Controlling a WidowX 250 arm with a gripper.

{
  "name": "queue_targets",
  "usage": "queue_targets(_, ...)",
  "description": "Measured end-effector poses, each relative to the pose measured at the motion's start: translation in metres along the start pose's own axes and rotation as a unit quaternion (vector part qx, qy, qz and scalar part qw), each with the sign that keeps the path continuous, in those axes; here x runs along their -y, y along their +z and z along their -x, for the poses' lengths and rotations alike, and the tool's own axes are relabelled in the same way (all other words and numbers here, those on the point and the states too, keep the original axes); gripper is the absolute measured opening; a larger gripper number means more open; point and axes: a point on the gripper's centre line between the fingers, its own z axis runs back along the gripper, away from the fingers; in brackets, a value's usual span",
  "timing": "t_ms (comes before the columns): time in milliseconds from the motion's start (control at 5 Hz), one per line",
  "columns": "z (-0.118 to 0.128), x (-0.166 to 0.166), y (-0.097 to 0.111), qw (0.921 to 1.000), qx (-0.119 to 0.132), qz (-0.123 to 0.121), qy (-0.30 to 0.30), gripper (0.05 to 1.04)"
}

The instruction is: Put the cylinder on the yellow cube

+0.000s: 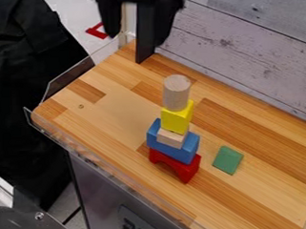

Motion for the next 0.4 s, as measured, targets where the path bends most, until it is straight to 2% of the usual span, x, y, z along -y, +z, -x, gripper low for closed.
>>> queue_targets(200,0.0018,0.0078,-0.0144,0.999,0.018,-0.023,-0.035,1.0)
queue_targets(400,0.0033,0.0105,-0.0189,0.9987,0.019,-0.019,-0.044,1.0)
